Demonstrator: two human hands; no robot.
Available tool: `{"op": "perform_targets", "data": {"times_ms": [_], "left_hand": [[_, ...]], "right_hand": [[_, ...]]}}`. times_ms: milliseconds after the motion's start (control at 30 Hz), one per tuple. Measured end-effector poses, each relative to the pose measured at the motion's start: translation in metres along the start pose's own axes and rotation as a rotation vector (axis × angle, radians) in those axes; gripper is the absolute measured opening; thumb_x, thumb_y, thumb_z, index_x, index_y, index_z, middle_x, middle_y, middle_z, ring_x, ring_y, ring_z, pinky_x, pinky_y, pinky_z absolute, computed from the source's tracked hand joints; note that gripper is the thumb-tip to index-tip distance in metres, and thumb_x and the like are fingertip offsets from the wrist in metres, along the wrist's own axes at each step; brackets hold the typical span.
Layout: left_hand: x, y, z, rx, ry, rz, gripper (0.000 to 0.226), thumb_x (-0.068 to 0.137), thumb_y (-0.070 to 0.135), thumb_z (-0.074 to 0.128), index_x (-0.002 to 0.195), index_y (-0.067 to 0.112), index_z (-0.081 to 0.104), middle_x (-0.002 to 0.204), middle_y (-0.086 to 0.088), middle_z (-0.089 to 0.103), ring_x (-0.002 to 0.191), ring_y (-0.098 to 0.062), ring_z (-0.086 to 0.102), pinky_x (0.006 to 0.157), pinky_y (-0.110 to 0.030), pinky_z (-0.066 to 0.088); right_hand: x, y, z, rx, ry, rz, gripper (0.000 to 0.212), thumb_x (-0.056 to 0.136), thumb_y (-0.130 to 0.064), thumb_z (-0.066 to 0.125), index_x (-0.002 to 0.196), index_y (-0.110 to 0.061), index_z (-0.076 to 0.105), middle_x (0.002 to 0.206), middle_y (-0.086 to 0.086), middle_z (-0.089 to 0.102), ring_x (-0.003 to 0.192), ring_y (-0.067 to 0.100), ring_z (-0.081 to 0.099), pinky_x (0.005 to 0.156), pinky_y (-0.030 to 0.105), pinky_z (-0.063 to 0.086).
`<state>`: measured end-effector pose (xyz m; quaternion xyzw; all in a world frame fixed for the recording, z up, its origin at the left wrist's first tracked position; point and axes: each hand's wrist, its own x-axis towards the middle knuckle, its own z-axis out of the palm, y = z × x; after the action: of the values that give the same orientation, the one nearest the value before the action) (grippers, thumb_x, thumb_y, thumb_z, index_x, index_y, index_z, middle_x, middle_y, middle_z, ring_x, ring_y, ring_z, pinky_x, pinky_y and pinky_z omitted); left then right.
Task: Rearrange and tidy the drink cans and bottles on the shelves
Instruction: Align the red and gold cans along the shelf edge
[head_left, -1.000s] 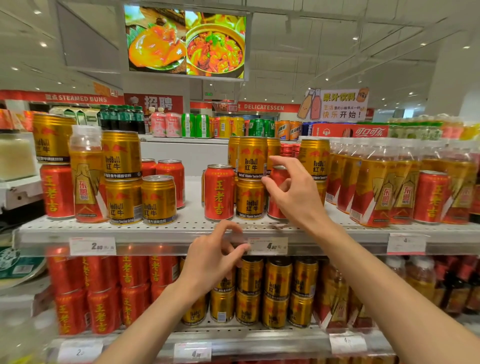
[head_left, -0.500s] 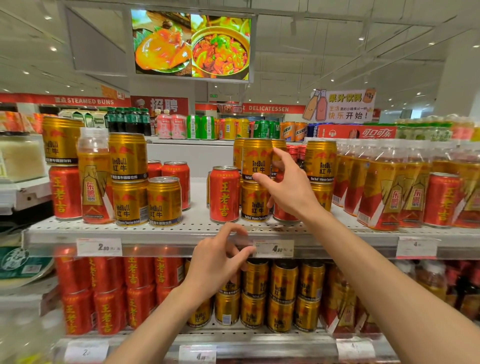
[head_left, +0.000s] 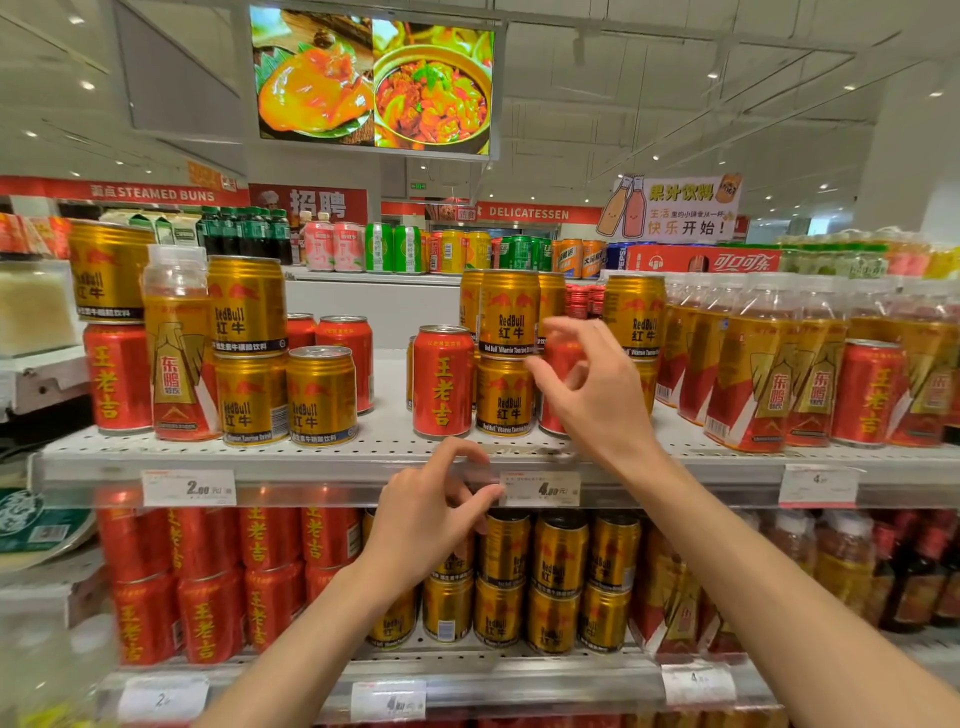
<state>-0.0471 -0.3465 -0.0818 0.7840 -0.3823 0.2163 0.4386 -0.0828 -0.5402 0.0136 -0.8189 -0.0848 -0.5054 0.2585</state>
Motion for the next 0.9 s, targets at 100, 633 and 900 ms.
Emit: {"op": "perform_targets", "data": {"times_ms": [100,633,900], "left_hand": [[0.0,-0.001,0.001,0.0,0.01,-0.001,0.024,0.092,0.038,0.074,0.106,0.035,0.054,0.06,0.014,0.074,0.039,0.0,0.062,0.054,-0.019,0.046],[0.0,-0.002,0.0,-0.01,0.002,0.003,0.025,0.093,0.038,0.073,0.109,0.033,0.055,0.061,0.013,0.074,0.039,-0.004,0.063,0.051,-0.017,0.047],[-0.001,-0.002,-0.001,-0.016,-0.003,0.0,0.024,0.093,0.039,0.073,0.108,0.034,0.054,0.061,0.012,0.074,0.039,-0.005,0.063,0.05,-0.014,0.045]], "right_hand": [[-0.023,0.002,0.006,-0.139,-0.101,0.061,0.041,0.092,-0.04,0.068,0.128,-0.02,0.062,0.074,-0.013,0.062,0.065,0.001,0.059,0.065,0.027,0.053],[-0.031,-0.008,0.03,-0.375,-0.123,0.237,0.062,0.088,-0.058,0.066,0.133,-0.016,0.061,0.088,-0.001,0.076,0.086,0.021,0.074,0.075,0.038,0.06],[-0.034,-0.002,0.015,-0.321,-0.101,0.177,0.05,0.089,-0.055,0.065,0.125,-0.02,0.063,0.07,-0.01,0.064,0.069,0.012,0.067,0.065,0.035,0.059]]}}
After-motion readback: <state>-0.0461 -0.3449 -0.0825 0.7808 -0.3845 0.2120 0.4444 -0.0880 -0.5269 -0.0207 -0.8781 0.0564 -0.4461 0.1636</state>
